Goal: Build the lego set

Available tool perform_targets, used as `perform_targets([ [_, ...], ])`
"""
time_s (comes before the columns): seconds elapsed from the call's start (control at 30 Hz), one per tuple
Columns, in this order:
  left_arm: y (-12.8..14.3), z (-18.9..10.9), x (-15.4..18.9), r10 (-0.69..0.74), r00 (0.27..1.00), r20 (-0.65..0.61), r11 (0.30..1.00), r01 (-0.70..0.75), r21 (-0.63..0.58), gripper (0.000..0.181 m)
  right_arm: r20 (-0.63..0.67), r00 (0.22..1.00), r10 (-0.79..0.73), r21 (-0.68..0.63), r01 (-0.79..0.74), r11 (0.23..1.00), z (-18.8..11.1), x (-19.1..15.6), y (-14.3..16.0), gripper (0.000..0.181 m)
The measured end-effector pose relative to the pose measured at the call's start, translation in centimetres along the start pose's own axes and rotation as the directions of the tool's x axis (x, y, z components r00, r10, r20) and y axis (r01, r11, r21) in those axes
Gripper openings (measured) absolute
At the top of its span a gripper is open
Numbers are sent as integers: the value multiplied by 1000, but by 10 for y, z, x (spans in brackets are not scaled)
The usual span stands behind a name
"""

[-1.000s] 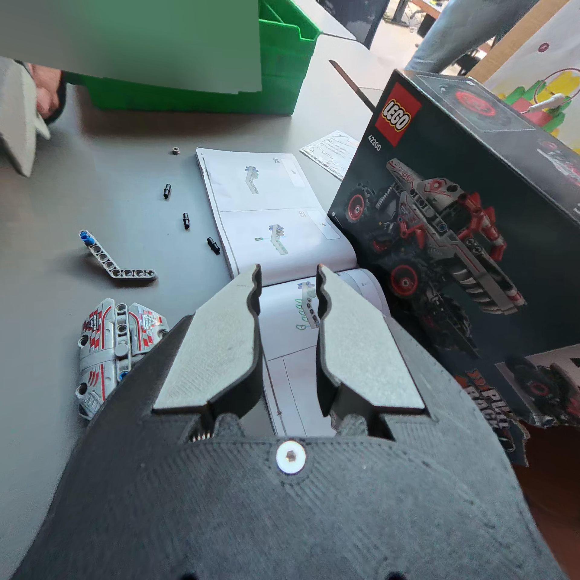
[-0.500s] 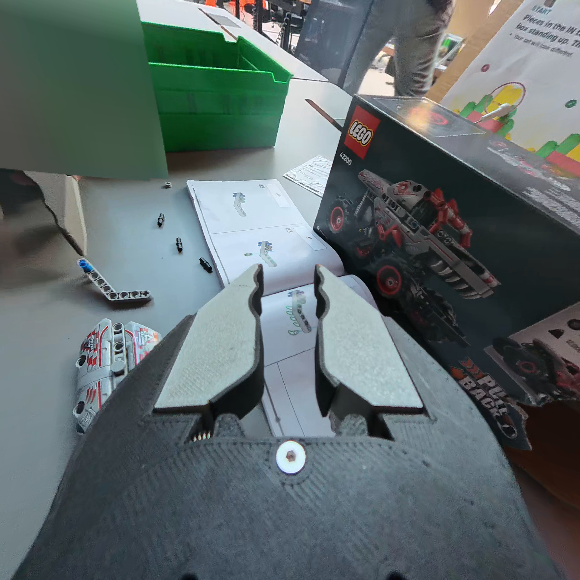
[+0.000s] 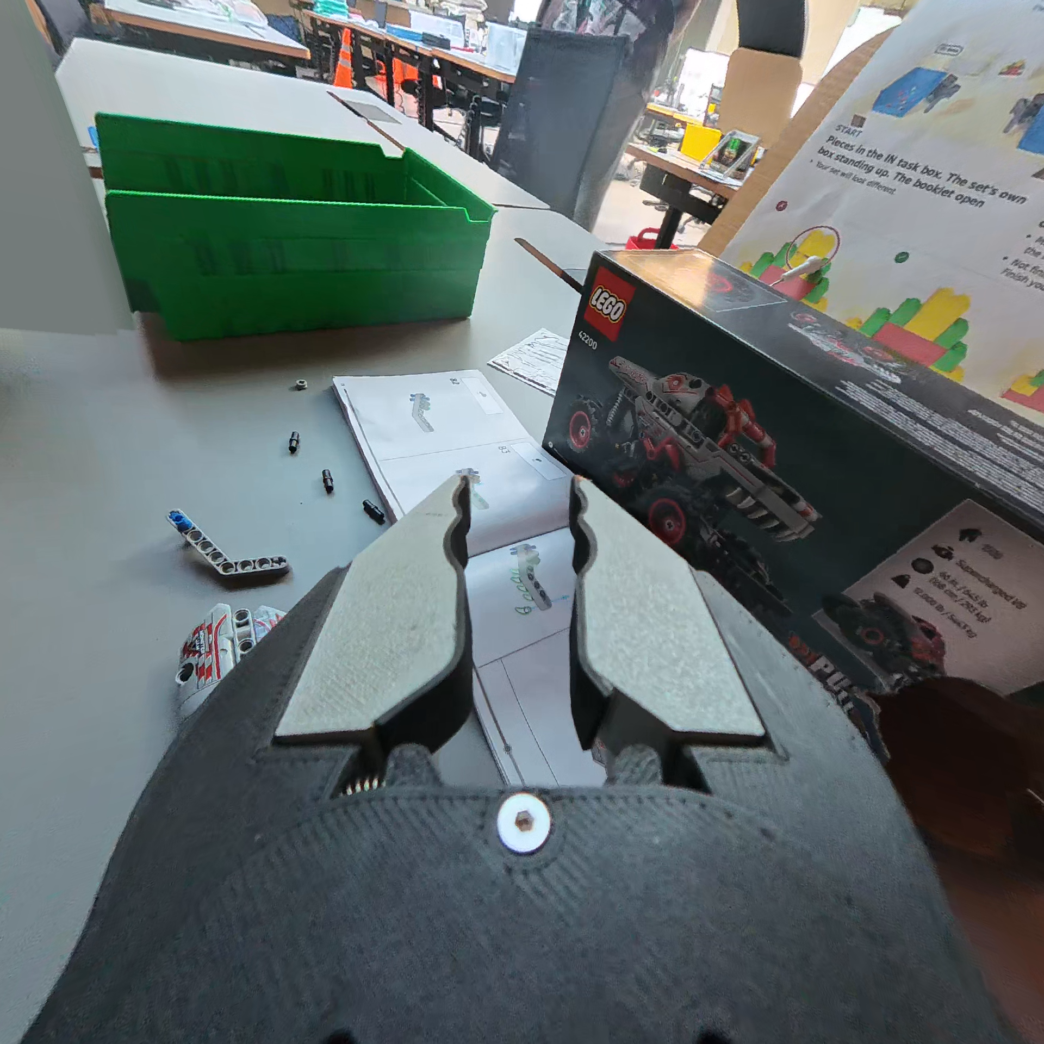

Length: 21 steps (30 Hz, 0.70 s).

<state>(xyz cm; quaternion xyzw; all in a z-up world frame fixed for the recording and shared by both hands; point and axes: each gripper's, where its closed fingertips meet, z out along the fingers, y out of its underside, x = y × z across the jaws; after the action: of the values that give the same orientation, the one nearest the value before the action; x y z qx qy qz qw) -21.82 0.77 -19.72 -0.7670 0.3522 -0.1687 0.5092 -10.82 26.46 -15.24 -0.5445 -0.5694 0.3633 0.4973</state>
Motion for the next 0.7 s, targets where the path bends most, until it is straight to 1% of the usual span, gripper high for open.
perform_targets([
  [0.03,3,-8,-8,-1,999,41,1000,1,7,42,-9,1000,13,3,-13,1000,-2,3,1,32],
  [0.13,12,-26,-25,-22,994,109,1000,21,8,44,-44,998,47,10,-46,999,-8,13,5,32],
  [0.3,6,-56,-49,-13,985,173,995,-4,97,44,-94,993,66,4,-66,998,-14,27,13,31],
  [0.37,4,-66,-54,1,988,156,993,-20,119,44,-115,991,71,-7,-73,997,-15,33,18,31],
  [0.47,-9,-83,-53,26,996,86,987,-40,159,44,-143,986,82,-20,-86,996,-17,41,26,31],
  [0.53,-19,-102,-61,58,993,105,981,-76,176,44,-162,983,87,-31,-94,995,-18,46,32,31],
  [0.6,-23,-124,-77,39,989,145,984,-63,166,44,-181,980,87,-51,-98,994,-18,52,38,31],
  [0.63,-19,-134,-87,0,985,173,989,-26,144,44,-189,978,85,-62,-98,993,-18,54,41,31],
  [0.67,-10,-141,-98,-58,979,194,994,38,103,45,-195,977,84,-71,-100,992,-18,56,44,32],
  [0.7,4,-147,-104,-122,975,185,992,118,35,46,-200,976,86,-80,-103,991,-18,57,47,33],
])
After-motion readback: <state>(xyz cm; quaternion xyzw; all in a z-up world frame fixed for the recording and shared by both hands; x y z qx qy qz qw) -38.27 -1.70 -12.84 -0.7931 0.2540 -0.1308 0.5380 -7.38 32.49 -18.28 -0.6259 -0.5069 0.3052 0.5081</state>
